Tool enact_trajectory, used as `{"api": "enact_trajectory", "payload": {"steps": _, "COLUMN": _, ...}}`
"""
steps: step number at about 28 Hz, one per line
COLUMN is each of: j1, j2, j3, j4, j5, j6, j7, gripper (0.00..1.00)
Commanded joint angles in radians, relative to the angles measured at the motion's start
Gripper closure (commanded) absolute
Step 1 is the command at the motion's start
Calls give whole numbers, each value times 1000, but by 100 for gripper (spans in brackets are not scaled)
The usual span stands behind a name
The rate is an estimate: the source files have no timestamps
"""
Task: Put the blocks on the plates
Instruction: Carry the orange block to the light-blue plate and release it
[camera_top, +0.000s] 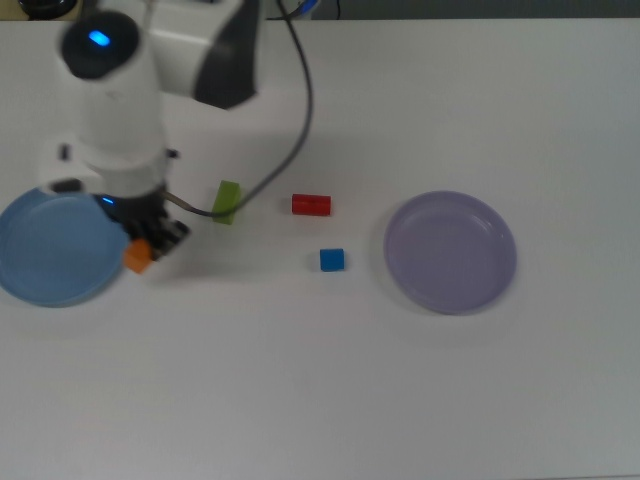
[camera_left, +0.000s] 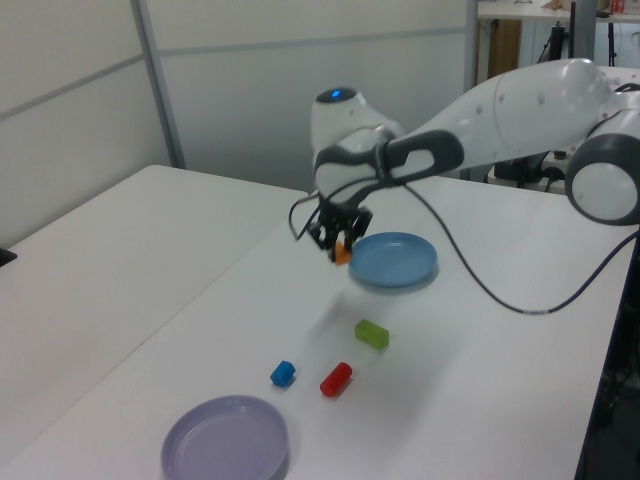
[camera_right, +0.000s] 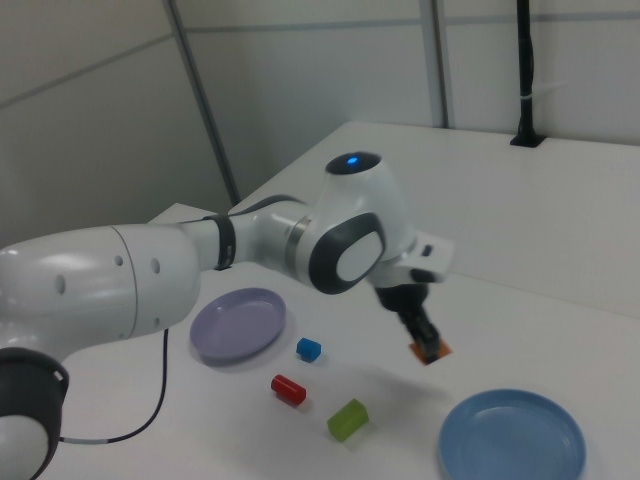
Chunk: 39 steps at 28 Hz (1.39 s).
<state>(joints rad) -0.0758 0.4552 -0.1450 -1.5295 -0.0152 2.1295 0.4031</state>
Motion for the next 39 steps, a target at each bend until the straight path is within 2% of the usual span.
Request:
{"api": "enact_trajectory", "payload": {"steps": 1, "j1": -73, "j2": -13, "j3": -2, "j4": -1, "j5": 1, "j6": -17, "j7": -69, "gripper": 75}}
{"api": "enact_trajectory", "payload": {"steps": 7, "j1": -128, "j2": 34, "j3": -2, "j4": -3, "j5": 3, "j6": -5, "j7": -121, "gripper": 75}}
{"api": "enact_trajectory", "payload": {"steps": 15, "j1": -136, "j2": 76, "j3": -2, "j4": -6, "j5": 0, "j6": 17, "j7": -153, "gripper": 68}}
{"api": "enact_trajectory", "payload": {"steps": 18, "j1": -136, "j2": 77, "j3": -2, "j4": -9, "j5": -2, "j6": 17, "j7": -155, "gripper": 60}}
{"api": "enact_trajectory", "payload": {"steps": 25, "j1": -136, "j2": 77, "j3": -2, "j4": -14, "j5": -6, "j6": 17, "j7": -155, "gripper": 32}}
{"api": "enact_trajectory", "payload": {"steps": 26, "j1": -136, "j2": 76, "j3": -2, "j4": -17, "j5": -8, "j6": 17, "j7": -155, "gripper": 25}}
{"api": "enact_trajectory", "payload": {"steps": 27, "j1": -136, "j2": 76, "j3": -2, "j4": -18, "j5": -9, "j6": 15, "j7": -164, "gripper": 0}}
{"api": "enact_trajectory", "payload": {"steps": 35, "j1": -128, "j2": 36, "j3": 16, "j4": -34, "j5": 3, "j6": -49, "j7": -294, "gripper": 0}}
{"api": "enact_trajectory", "payload": {"steps": 37, "j1": -122, "j2": 27, "j3": 34, "j4": -37, "j5": 4, "j6": -89, "j7": -325, "gripper": 0}}
{"api": "enact_trajectory", "payload": {"steps": 39, "j1": -122, "j2": 1, "j3": 73, "j4": -44, "j5": 6, "j6": -149, "j7": -349, "gripper": 0}}
